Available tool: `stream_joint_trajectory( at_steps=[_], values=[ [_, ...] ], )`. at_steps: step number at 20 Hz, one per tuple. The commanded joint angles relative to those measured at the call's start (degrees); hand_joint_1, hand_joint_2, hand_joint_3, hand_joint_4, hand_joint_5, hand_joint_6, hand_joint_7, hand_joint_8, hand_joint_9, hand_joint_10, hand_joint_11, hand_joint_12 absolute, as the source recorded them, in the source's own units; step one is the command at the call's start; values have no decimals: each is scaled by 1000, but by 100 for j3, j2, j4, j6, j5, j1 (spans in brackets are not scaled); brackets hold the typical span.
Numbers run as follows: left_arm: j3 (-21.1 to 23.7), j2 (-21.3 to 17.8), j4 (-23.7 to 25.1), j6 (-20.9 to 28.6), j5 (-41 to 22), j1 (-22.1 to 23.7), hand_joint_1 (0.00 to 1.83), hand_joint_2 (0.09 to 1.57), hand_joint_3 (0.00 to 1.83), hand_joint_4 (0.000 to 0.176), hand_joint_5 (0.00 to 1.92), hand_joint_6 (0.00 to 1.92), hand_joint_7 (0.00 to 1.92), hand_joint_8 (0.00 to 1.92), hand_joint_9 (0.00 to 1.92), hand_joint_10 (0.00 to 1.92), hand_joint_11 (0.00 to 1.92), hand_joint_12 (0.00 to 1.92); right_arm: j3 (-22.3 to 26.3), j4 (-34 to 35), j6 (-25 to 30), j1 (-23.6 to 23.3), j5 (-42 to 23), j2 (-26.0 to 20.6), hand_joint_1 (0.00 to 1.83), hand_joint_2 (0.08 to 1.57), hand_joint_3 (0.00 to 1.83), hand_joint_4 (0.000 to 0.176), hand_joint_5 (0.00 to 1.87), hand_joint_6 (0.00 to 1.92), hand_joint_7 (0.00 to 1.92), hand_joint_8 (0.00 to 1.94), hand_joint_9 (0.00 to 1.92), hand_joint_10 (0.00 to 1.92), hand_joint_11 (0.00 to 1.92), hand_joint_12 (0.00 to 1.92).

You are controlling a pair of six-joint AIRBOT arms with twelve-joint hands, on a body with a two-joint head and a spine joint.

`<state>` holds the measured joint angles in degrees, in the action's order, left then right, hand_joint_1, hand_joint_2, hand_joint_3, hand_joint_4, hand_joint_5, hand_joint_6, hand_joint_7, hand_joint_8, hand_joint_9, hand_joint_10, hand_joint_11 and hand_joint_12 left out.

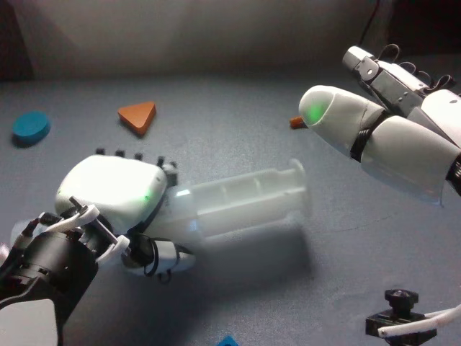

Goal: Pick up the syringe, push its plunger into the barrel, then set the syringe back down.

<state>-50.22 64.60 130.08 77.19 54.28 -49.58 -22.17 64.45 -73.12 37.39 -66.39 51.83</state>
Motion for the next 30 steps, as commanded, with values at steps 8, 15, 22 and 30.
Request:
stream_joint_trajectory(
  at_steps=[8,15,22,30],
  values=[
    [52,-381,1469,454,250,25,1391,1058,1,0,1043,720,1111,749,1049,1045,979,912,68,299,303,-29,-750,174,0,1054,0,29,69,2,103,0,59,2,0,400],
    [105,-621,1704,484,-17,336,1388,1067,0,0,1024,777,1085,788,1024,1073,974,908,67,742,996,9,-953,385,0,1053,0,30,77,4,104,0,53,0,0,399],
    [158,-817,1845,520,-66,492,1390,1064,0,0,1016,766,1124,756,1016,1065,968,894,53,1053,1474,40,-972,482,0,1051,0,30,65,2,82,0,30,1,0,341],
    [166,-854,2065,629,-225,594,1389,1074,1,0,968,800,1101,795,1021,1076,964,891,-75,1359,1737,-31,-516,723,0,1053,0,30,63,6,102,8,42,7,0,376]
  ],
)
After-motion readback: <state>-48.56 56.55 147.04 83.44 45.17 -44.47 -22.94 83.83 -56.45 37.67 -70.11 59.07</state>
